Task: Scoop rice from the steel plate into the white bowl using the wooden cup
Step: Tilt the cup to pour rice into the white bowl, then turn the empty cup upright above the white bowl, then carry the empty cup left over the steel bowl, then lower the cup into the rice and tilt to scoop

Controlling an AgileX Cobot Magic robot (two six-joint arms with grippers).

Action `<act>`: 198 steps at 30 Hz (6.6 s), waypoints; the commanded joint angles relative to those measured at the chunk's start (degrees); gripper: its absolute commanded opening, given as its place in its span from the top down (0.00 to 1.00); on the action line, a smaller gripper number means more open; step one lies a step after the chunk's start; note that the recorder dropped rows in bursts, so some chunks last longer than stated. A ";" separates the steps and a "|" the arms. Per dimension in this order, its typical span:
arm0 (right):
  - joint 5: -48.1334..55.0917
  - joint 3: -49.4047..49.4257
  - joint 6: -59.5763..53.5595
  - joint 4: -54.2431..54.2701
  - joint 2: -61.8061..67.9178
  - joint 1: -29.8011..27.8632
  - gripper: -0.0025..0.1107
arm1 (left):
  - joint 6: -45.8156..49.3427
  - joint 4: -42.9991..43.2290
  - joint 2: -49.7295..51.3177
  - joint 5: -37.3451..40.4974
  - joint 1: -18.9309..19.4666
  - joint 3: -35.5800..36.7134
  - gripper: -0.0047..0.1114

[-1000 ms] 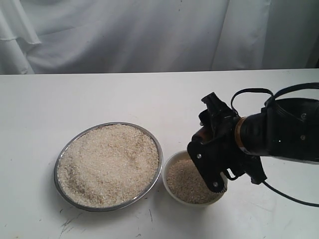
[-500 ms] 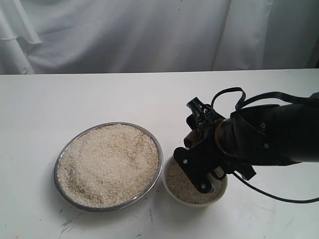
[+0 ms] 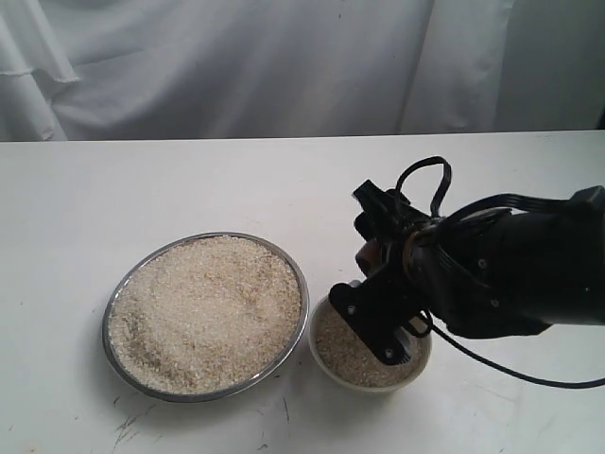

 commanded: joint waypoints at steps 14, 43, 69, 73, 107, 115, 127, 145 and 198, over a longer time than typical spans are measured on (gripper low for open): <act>5.77 1.57 4.65 -7.51 -0.01 3.86 0.98 | -0.13 -0.06 0.44 -0.58 -0.37 -0.16 0.96; 17.25 5.13 9.13 -15.39 -0.01 10.96 0.98 | -0.12 -0.06 0.44 -0.58 -0.37 -0.16 0.96; 1.55 5.00 12.54 10.50 -7.60 5.75 0.98 | -0.12 -0.06 0.44 -0.58 -0.37 -0.16 0.96; -7.18 5.00 12.54 18.98 -9.71 2.38 0.98 | -0.24 -0.06 0.44 -0.58 -0.37 -0.16 0.96; -26.90 -30.16 0.36 36.31 15.37 -5.49 0.98 | -0.14 -0.06 0.44 -0.58 -0.37 -0.16 0.96; -23.42 -32.76 -7.63 24.42 20.52 -1.41 0.98 | -0.14 -0.06 0.44 -0.58 -0.37 -0.16 0.96; -22.28 -32.76 -8.42 2.11 21.14 -0.75 0.98 | -0.13 -0.06 0.44 -0.58 -0.37 -0.16 0.96; -12.02 -42.98 -8.30 -6.09 30.75 5.37 0.98 | -0.29 -0.06 0.44 -0.58 -0.37 -0.16 0.96; -9.91 -42.87 -30.72 28.22 35.41 8.02 0.98 | -0.11 -0.06 0.44 -0.58 -0.37 -0.16 0.96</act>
